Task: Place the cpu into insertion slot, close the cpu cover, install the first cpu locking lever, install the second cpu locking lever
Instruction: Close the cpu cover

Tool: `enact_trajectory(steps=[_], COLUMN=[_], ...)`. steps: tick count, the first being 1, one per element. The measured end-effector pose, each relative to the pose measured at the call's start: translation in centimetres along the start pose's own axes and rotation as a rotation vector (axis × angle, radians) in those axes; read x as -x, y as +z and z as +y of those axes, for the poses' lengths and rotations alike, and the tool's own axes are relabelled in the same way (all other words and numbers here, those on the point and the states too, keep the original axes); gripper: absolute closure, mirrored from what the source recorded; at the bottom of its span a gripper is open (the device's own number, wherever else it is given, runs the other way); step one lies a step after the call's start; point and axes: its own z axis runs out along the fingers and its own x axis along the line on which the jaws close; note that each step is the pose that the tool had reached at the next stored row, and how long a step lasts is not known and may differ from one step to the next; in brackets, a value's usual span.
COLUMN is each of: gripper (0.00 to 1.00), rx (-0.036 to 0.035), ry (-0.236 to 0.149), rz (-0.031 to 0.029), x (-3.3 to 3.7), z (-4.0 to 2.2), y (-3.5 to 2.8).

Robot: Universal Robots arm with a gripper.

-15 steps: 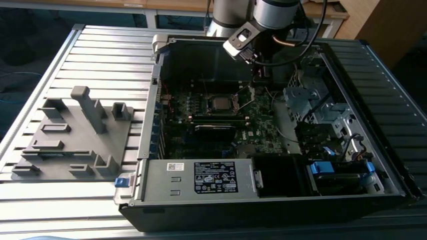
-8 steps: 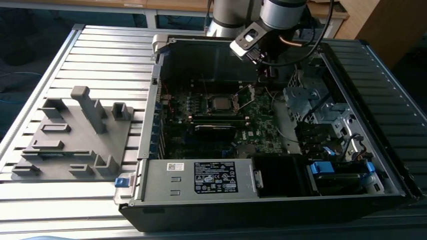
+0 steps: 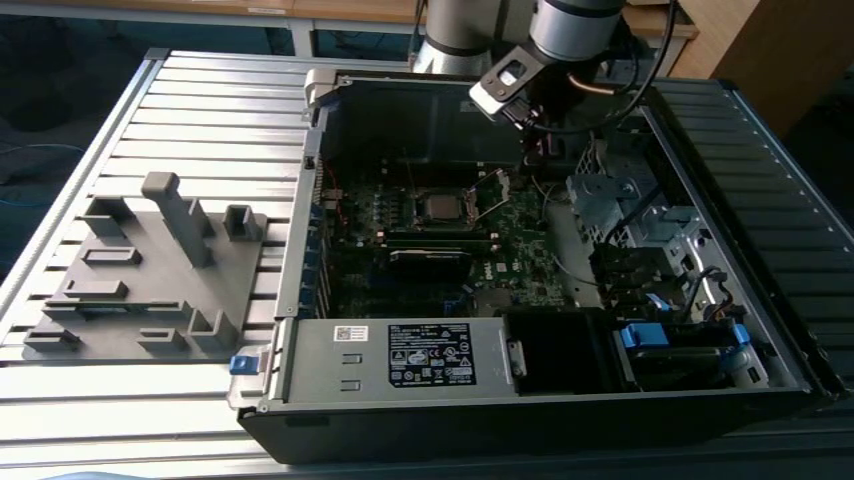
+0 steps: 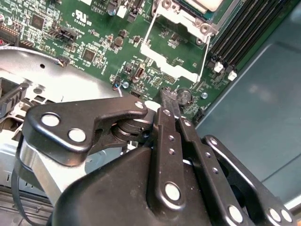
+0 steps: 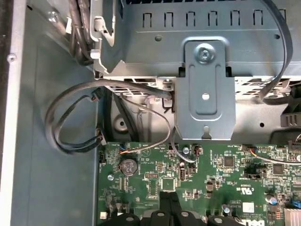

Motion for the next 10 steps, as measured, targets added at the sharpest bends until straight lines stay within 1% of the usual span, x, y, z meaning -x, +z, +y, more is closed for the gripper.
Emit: enact_trajectory(steps=[10], gripper=[0.89], rx=[0.0009], ry=[0.021], rz=[-0.0007], x=[0.04], z=[0.03], y=[1.04])
